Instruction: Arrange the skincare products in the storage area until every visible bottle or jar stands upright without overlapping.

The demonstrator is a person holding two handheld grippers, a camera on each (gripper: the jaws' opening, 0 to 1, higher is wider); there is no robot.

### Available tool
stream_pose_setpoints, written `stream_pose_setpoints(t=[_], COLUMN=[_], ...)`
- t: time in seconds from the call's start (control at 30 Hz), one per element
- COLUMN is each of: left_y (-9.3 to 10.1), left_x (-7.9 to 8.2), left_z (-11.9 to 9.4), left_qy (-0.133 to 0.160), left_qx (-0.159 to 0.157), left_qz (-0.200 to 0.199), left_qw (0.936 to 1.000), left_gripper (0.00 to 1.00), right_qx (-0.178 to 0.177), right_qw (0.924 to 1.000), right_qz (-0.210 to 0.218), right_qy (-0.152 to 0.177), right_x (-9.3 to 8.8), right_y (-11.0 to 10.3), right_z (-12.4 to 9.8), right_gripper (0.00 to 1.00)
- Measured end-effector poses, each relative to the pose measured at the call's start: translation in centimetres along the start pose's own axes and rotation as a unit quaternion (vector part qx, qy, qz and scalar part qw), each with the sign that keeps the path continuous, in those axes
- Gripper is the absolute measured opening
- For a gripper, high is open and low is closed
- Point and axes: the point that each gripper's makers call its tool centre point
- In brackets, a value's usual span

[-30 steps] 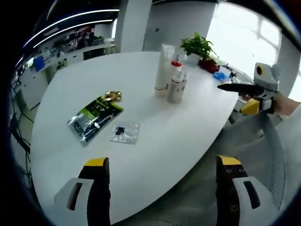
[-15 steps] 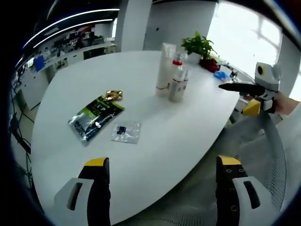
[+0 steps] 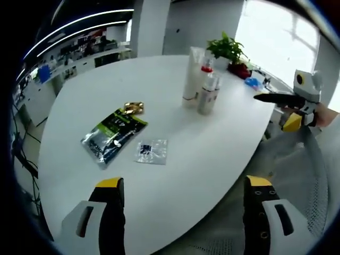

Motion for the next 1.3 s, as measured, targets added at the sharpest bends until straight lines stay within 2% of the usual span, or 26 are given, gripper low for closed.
stream_pose_setpoints(t=[0.8, 1.3], left_y=[-6.9, -10.9], left_x=[1.3, 2.4], left_z=[2.9, 5.4], left_qy=[-0.041, -0.062], left_qx=[0.014, 0.016], left_qz=[0.058, 0.116], left_qw=[0.9974, 0.9912], left_gripper=[0.91, 0.93], right_qx=[-0.013, -0.024], right_qw=[0.9998, 0.9994], right_qz=[0.002, 0.01], right_qy=[-0.015, -0.021], right_x=[-0.4, -0.6], right_y=[0.4, 0.9], right_z=[0.2, 0.3], right_gripper=[1.0, 1.0])
Point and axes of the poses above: the point that each gripper's makers call its tool centre point, and the gripper's own axes: z roughly forward along the fingers, y roughly to its right, x roughly out of its top, and after that the axes turned 9 degrees about z, right-handed
